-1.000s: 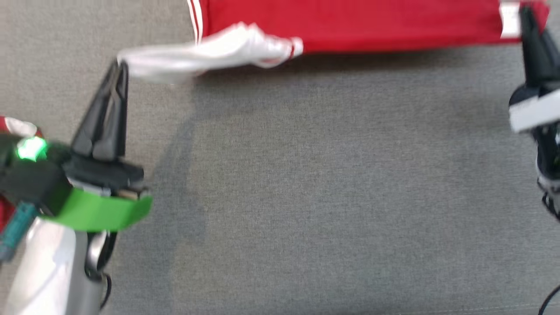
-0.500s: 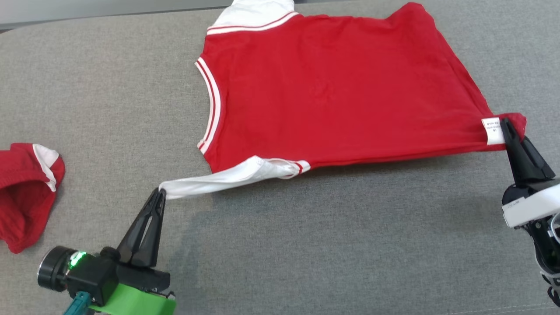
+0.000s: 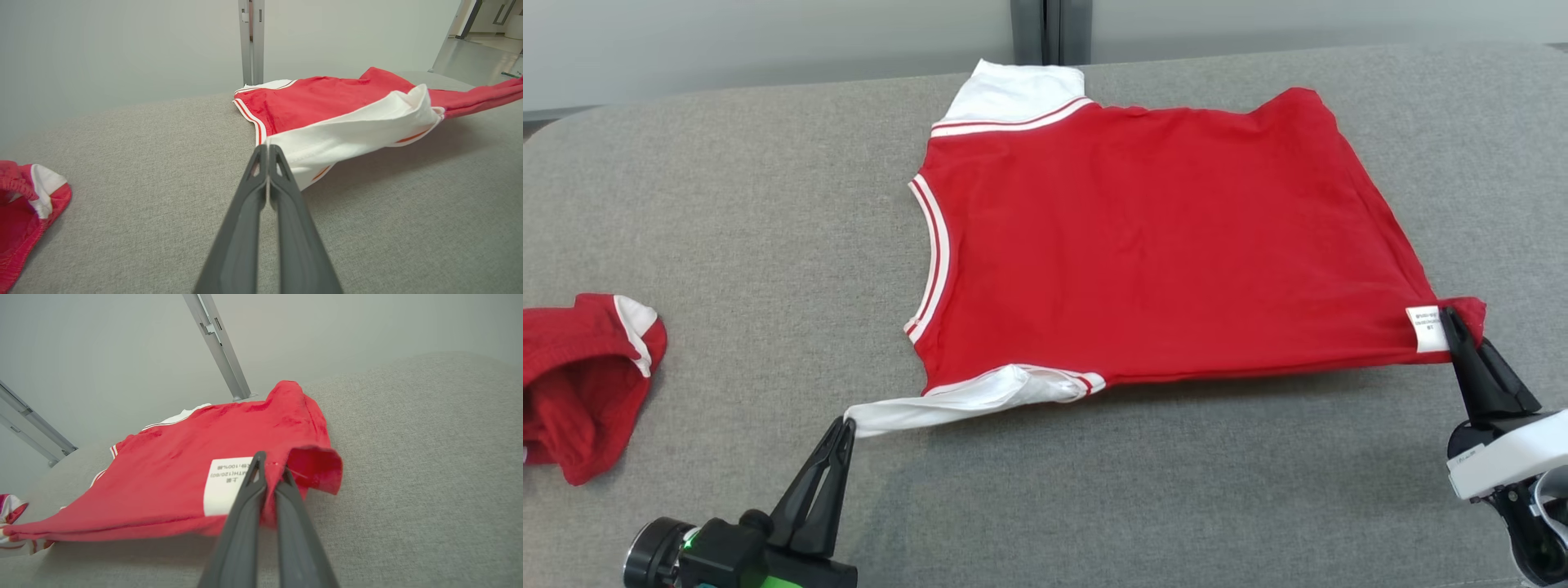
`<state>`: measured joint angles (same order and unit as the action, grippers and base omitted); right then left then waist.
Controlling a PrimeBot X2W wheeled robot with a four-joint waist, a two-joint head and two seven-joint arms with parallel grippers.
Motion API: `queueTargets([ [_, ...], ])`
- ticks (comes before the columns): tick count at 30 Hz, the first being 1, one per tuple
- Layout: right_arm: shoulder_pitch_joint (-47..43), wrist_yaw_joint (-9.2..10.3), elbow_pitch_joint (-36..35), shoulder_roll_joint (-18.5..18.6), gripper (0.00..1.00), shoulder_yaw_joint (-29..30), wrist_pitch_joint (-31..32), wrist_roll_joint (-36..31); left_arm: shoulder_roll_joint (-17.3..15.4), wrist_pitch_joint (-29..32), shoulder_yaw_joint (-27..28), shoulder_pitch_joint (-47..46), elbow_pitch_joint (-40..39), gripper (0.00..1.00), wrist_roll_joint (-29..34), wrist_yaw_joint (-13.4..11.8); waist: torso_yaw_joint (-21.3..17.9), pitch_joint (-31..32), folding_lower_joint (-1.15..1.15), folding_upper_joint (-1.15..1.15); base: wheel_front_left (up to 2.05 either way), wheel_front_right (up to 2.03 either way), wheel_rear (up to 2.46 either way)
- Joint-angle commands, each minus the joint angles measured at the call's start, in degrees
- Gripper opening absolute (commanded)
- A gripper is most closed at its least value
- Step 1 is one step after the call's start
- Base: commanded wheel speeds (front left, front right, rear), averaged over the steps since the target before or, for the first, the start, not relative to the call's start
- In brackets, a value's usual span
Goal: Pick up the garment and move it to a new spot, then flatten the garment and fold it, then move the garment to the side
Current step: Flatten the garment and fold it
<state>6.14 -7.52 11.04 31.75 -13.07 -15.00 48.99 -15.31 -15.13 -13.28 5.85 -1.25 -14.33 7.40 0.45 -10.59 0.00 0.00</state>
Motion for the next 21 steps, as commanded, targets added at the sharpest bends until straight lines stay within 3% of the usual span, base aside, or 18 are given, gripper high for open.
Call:
queueTargets([
  [1, -0.7, 0.06, 0.2, 0.1, 0.00, -0.1, -0.2, -0.4, -0.6, 0.0, 0.4, 0.7, -0.2, 0.00, -0.3, 0.1, -0.2, 0.7, 0.00, 0.00, 0.00, 0.00, 0.00],
  [9, 1.7, 0.06, -5.4, 1.9, 0.00, 3.2, -0.2, -3.1, -2.0, 0.0, 2.4, -3.8, -7.1, 0.00, -0.1, 0.1, -0.3, 1.7, 0.00, 0.00, 0.00, 0.00, 0.00],
  [16, 14.9, 0.06, -9.0, 6.9, 0.00, 2.8, 0.4, -5.2, -11.5, 1.3, -1.5, -23.0, -10.4, 0.00, 0.1, 0.1, 0.0, 0.4, 0.00, 0.00, 0.00, 0.00, 0.00],
  [21, 25.9, 0.06, -10.7, 9.3, 0.00, 2.3, 2.6, -4.9, -15.7, 3.5, -4.2, -40.2, -10.5, 0.00, 1.3, 0.0, -0.1, -1.6, 0.00, 0.00, 0.00, 0.00, 0.00],
])
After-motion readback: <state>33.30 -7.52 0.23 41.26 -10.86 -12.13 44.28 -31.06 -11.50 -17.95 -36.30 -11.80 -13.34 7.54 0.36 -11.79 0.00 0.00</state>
